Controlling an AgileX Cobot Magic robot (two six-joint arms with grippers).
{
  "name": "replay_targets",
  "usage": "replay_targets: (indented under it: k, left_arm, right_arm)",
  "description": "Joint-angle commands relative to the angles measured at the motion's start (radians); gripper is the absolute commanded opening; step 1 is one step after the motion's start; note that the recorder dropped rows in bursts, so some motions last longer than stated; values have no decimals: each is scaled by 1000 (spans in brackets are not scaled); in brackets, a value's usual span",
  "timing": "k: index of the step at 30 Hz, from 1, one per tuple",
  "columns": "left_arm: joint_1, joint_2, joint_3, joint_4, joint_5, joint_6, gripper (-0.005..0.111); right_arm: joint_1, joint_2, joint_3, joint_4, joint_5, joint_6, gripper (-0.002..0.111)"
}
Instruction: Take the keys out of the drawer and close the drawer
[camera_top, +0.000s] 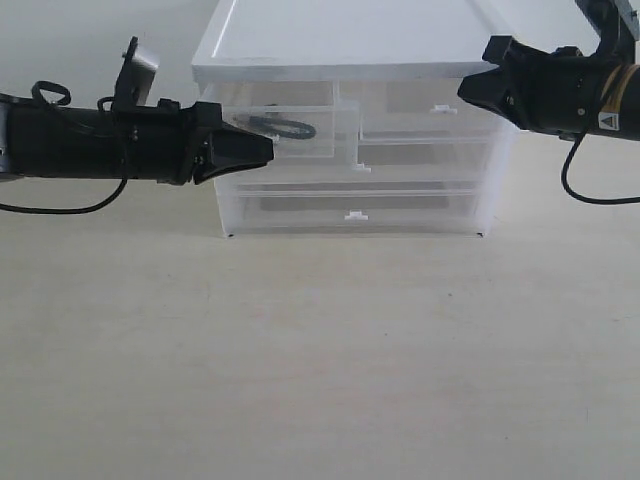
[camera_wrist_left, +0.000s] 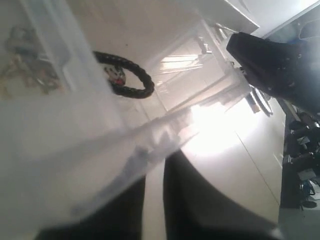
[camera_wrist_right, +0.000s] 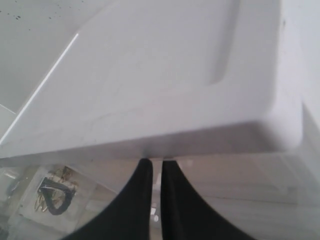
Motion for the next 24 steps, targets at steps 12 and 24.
replay_targets:
  k: [12,24]
  left_arm:
    - [-8,-89,109,-2,36,58,4]
    - [-8,-89,107,-2,31,75,4]
  right_arm:
    - [0,0,-8,2,-22,-9,0]
    - [131,0,-8,-65,-82,62,0]
